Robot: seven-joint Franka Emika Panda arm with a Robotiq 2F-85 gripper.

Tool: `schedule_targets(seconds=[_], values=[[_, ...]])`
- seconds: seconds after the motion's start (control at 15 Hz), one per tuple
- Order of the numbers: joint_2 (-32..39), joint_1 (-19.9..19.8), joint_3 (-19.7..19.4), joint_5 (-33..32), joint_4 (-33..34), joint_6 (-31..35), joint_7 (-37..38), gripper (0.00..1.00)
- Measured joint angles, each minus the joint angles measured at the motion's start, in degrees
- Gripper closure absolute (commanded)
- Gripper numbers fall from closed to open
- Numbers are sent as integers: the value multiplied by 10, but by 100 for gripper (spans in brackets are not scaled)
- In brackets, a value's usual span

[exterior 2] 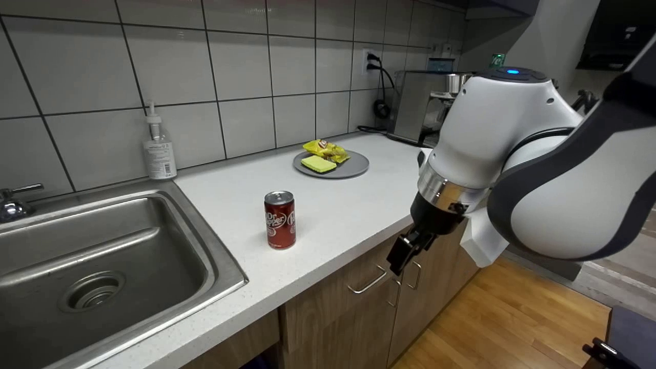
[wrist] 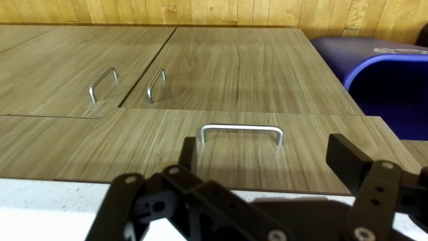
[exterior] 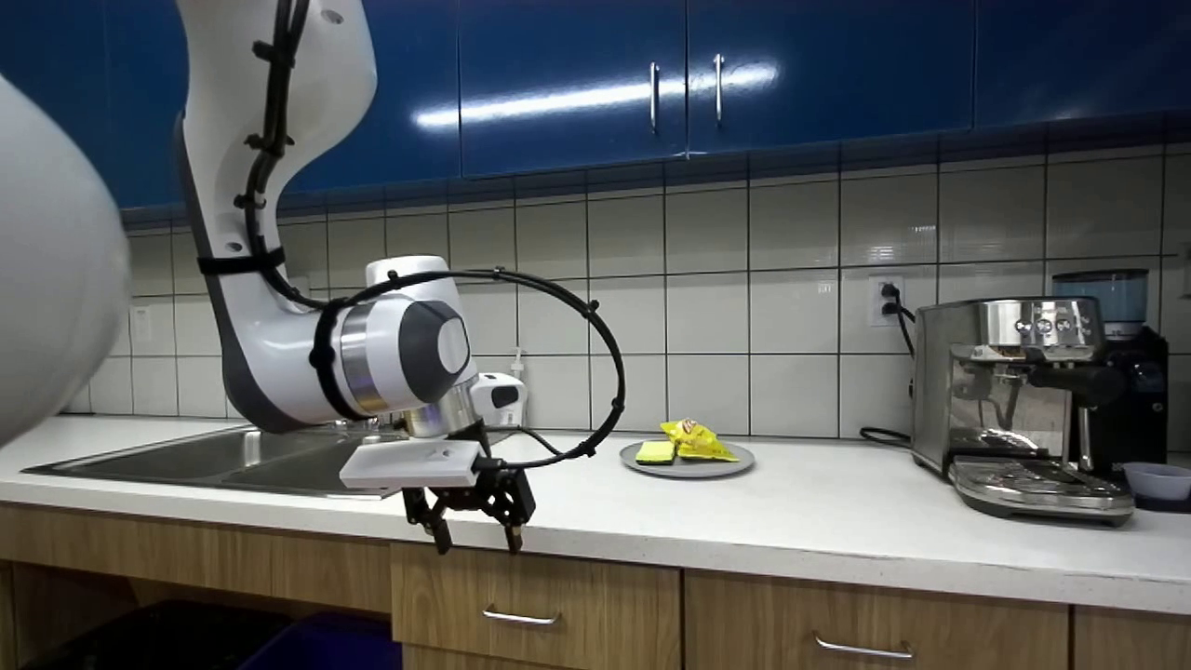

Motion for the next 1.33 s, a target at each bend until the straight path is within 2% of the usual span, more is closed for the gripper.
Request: schedule_targets(seconds=[0.27,0.53,0.87,1.13,1.33], values=[[-18,48,-56,-28,-2,0,26,0],[-26,85,-88,-33,3,-3,60,0],[-28,110,-96,-32,34,-37,109,0],[-32,121,-96,-31,58,-80,137,0],[-33,123,-96,-31,63,-87,143,0]])
